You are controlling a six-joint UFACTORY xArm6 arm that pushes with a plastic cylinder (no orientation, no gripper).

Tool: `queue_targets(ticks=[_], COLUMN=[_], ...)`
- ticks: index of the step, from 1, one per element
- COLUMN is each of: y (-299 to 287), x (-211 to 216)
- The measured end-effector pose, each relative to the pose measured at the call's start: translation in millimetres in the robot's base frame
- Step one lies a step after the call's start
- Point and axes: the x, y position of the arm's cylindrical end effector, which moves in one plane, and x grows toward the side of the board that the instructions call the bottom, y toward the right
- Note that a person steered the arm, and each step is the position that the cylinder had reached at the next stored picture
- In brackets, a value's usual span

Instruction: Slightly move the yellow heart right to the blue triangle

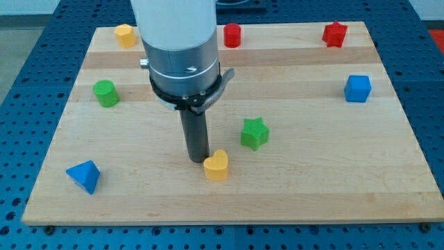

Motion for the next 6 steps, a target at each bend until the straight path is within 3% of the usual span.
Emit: queue_targets(ticks=[6], y=[30.1], x=[11.9])
